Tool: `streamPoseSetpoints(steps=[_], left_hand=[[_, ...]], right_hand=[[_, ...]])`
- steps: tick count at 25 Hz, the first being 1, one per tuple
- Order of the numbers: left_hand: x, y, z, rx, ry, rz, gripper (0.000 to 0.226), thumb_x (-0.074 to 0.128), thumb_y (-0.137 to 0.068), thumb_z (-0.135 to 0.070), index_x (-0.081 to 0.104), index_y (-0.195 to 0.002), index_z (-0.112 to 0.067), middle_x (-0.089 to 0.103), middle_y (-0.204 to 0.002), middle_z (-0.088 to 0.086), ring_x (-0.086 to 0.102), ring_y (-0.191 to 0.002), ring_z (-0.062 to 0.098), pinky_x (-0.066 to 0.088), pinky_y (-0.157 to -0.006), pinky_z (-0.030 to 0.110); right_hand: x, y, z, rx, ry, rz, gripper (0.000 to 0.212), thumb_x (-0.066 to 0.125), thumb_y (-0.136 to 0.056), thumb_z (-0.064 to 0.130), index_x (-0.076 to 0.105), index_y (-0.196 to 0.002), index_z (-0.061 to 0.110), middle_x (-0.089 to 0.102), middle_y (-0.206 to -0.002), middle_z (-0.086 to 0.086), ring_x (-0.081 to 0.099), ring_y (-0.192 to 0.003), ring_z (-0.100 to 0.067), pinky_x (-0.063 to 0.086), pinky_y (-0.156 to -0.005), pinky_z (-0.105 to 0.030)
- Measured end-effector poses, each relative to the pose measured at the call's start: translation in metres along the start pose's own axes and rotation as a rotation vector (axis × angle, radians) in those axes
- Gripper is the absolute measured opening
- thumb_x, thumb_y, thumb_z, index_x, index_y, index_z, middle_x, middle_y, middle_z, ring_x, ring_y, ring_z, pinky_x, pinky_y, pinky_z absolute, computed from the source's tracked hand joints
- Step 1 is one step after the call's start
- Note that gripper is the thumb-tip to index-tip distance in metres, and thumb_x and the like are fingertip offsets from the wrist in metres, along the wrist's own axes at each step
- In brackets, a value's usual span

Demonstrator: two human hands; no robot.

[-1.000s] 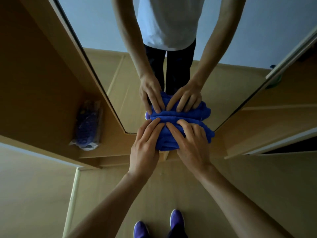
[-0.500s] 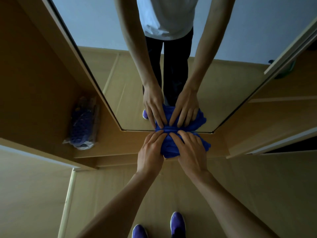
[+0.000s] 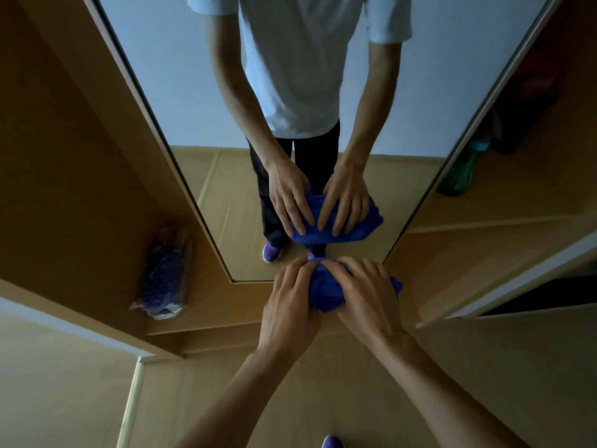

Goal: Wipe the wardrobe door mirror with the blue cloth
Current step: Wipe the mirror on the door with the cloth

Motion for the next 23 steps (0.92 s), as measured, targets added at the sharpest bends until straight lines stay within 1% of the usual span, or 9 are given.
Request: streamPoseSetpoints(steps=[3, 5, 6, 8, 12, 17, 20, 22, 23], left_hand=[[-0.035, 0.001, -0.045, 0.130, 0.018, -0.036, 0.076, 0.063, -0.086, -0.021, 0.031, -0.154, -0.024, 0.023, -0.162, -0.003, 0.024, -0.150, 0.018, 0.038, -0.111, 0.028], [-0.058, -0.003, -0.074, 0.194, -0.006, -0.067, 0.081, 0.068, -0.086, -0.024, 0.027, -0.155, -0.023, 0.016, -0.165, -0.003, 0.019, -0.153, 0.019, 0.035, -0.117, 0.033], [-0.069, -0.008, -0.087, 0.217, -0.029, -0.095, 0.082, 0.071, -0.086, -0.021, 0.028, -0.155, -0.021, 0.015, -0.165, -0.003, 0.019, -0.153, 0.020, 0.037, -0.118, 0.036], [-0.092, -0.020, -0.115, 0.260, -0.049, -0.174, 0.081, 0.074, -0.083, -0.013, 0.034, -0.153, -0.017, 0.024, -0.162, 0.002, 0.024, -0.151, 0.024, 0.040, -0.116, 0.042], [-0.139, -0.039, -0.167, 0.345, -0.064, -0.313, 0.077, 0.073, -0.074, -0.003, 0.048, -0.145, -0.012, 0.047, -0.146, 0.006, 0.042, -0.137, 0.026, 0.050, -0.103, 0.044], [-0.194, -0.054, -0.218, 0.487, -0.121, -0.490, 0.065, 0.068, -0.073, -0.009, 0.057, -0.137, -0.008, 0.056, -0.132, 0.008, 0.049, -0.122, 0.027, 0.053, -0.094, 0.038], [-0.228, -0.062, -0.252, 0.556, -0.170, -0.628, 0.054, 0.058, -0.075, -0.015, 0.062, -0.129, -0.009, 0.058, -0.126, 0.004, 0.052, -0.116, 0.024, 0.055, -0.073, 0.032], [-0.250, -0.066, -0.272, 0.600, -0.211, -0.699, 0.051, 0.061, -0.074, -0.010, 0.064, -0.125, -0.010, 0.060, -0.122, 0.003, 0.054, -0.113, 0.024, 0.054, -0.059, 0.032], [-0.260, -0.069, -0.280, 0.621, -0.227, -0.728, 0.051, 0.062, -0.073, -0.006, 0.064, -0.124, -0.009, 0.060, -0.121, 0.004, 0.055, -0.112, 0.024, 0.052, -0.055, 0.032]], right_hand=[[-0.066, -0.012, -0.002, -0.054, 0.021, -0.087, 0.057, 0.075, -0.077, 0.030, 0.059, -0.131, 0.026, 0.064, -0.121, 0.003, 0.059, -0.104, -0.023, 0.045, -0.088, -0.036], [-0.109, -0.018, -0.004, -0.085, 0.037, -0.136, 0.057, 0.074, -0.078, 0.033, 0.058, -0.132, 0.025, 0.063, -0.122, 0.002, 0.058, -0.107, -0.023, 0.045, -0.090, -0.037], [-0.127, -0.021, -0.004, -0.101, 0.047, -0.155, 0.058, 0.074, -0.077, 0.034, 0.058, -0.132, 0.024, 0.063, -0.122, 0.002, 0.058, -0.107, -0.023, 0.044, -0.091, -0.037], [-0.162, -0.030, -0.005, -0.121, 0.071, -0.191, 0.061, 0.075, -0.075, 0.029, 0.058, -0.133, 0.022, 0.063, -0.120, 0.000, 0.058, -0.108, -0.024, 0.044, -0.092, -0.037], [-0.227, -0.043, -0.008, -0.162, 0.104, -0.297, 0.058, 0.071, -0.078, 0.020, 0.057, -0.135, 0.019, 0.062, -0.123, -0.002, 0.057, -0.113, -0.025, 0.044, -0.097, -0.040], [-0.301, -0.059, -0.008, -0.252, 0.126, -0.482, 0.055, 0.064, -0.079, 0.014, 0.057, -0.134, 0.018, 0.062, -0.121, -0.003, 0.058, -0.110, -0.026, 0.045, -0.093, -0.041], [-0.346, -0.070, -0.009, -0.293, 0.161, -0.585, 0.054, 0.060, -0.083, 0.013, 0.056, -0.136, 0.017, 0.062, -0.123, -0.003, 0.058, -0.110, -0.027, 0.044, -0.092, -0.040], [-0.374, -0.077, -0.010, -0.316, 0.183, -0.642, 0.055, 0.060, -0.086, 0.010, 0.054, -0.140, 0.016, 0.062, -0.126, -0.004, 0.058, -0.112, -0.028, 0.044, -0.092, -0.041], [-0.386, -0.080, -0.010, -0.328, 0.191, -0.671, 0.057, 0.064, -0.085, 0.009, 0.054, -0.141, 0.016, 0.062, -0.127, -0.004, 0.058, -0.112, -0.028, 0.044, -0.092, -0.041]])
Point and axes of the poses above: each hand's wrist, its own y-axis away from the middle knuckle, its own x-axis out of the palm, z = x × y, the point moved 3 cm from there along -y, towards the middle knuckle
